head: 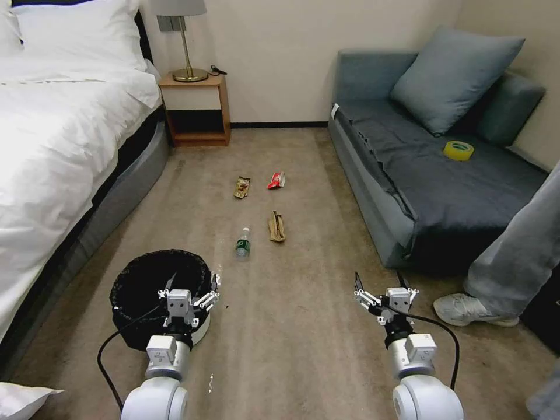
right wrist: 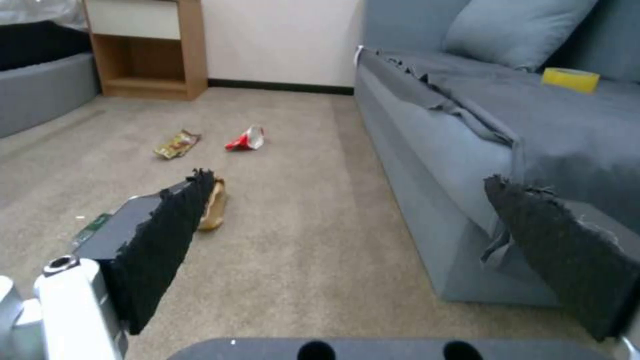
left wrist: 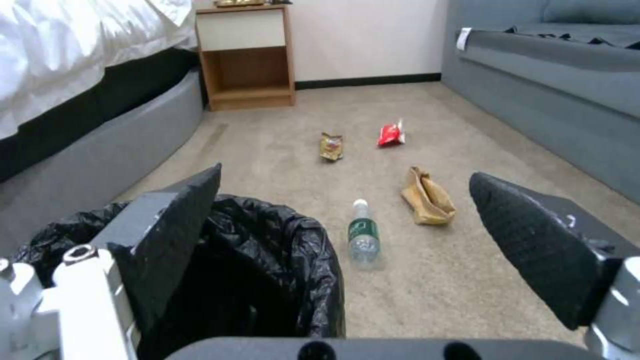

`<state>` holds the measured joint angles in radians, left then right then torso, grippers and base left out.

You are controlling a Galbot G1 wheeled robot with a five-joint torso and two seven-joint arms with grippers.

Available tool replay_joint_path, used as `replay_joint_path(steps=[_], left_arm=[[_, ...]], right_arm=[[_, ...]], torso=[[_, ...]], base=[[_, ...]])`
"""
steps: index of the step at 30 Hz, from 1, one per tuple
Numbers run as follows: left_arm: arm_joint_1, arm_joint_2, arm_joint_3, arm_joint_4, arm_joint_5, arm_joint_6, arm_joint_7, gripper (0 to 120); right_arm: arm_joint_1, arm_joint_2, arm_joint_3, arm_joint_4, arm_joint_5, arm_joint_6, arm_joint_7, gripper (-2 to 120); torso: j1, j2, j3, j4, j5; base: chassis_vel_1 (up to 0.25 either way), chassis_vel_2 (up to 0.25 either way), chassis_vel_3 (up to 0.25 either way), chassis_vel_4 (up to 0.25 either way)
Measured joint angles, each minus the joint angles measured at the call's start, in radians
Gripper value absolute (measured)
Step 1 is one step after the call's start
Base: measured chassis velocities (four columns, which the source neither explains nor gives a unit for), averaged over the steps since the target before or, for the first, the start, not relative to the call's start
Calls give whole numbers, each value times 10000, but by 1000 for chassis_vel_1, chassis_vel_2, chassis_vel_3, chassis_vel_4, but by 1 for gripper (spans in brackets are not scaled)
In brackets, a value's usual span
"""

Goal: Pick up the trash bin, then pick up the garbage on the floor and place it into the trash bin.

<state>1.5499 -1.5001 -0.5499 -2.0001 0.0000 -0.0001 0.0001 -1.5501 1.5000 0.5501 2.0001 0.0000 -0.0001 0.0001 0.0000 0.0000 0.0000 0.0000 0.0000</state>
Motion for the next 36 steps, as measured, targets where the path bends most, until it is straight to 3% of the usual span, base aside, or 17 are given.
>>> replay_joint_path(steps=[36], left_arm=[[0, 0, 0, 0, 0, 0, 0, 100]], right_arm=[[0, 0, 0, -1, 0, 0, 0, 100]], torso=[[0, -1, 0, 0, 0]], base=[[0, 0, 0, 0]])
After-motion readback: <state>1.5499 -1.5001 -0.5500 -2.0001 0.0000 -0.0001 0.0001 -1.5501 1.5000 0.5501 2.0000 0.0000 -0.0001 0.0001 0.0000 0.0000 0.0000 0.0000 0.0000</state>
